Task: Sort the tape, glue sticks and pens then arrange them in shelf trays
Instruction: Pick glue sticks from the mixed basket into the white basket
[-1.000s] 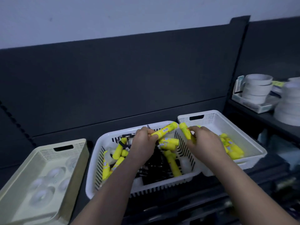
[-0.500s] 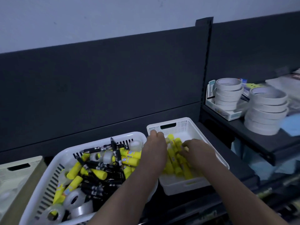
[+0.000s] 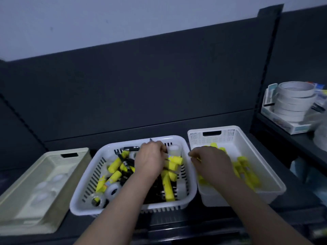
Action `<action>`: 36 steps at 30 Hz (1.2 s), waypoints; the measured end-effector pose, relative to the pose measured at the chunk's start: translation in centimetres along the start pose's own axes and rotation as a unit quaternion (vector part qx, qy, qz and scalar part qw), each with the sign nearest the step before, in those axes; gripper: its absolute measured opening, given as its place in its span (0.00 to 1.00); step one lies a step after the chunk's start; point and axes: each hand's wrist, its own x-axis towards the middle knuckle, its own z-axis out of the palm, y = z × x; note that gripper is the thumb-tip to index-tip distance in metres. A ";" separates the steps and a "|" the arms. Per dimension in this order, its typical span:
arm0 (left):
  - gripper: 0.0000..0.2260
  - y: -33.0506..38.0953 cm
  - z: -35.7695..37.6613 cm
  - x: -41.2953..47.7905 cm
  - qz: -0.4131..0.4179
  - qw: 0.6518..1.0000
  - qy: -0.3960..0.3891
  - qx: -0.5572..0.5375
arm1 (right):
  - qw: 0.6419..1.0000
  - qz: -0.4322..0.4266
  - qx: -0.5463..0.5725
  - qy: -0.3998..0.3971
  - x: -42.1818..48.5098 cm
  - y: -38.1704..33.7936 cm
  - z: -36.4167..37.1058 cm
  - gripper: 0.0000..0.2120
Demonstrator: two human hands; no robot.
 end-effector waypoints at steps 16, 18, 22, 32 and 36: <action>0.12 -1.1 3.2 0.7 0.183 0.970 -0.083 0.138 | 0.999 0.029 0.003 0.018 -1.4 -2.2 1.1 0.12; 0.09 -1.6 2.7 0.9 0.165 0.982 -0.054 0.073 | 0.999 0.032 -0.009 0.022 -1.1 -2.6 1.1 0.12; 0.09 -3.5 0.5 0.8 0.038 0.974 0.024 -0.222 | 0.999 0.025 -0.021 0.022 0.7 -4.2 2.1 0.15; 0.11 -9.7 -0.2 2.0 -0.113 0.910 0.020 -0.398 | 0.981 0.011 -0.177 -0.075 4.9 -7.9 5.0 0.13; 0.07 -9.5 -0.4 2.2 -0.103 0.917 0.015 -0.384 | 0.979 -0.012 -0.188 -0.075 5.1 -8.0 5.7 0.10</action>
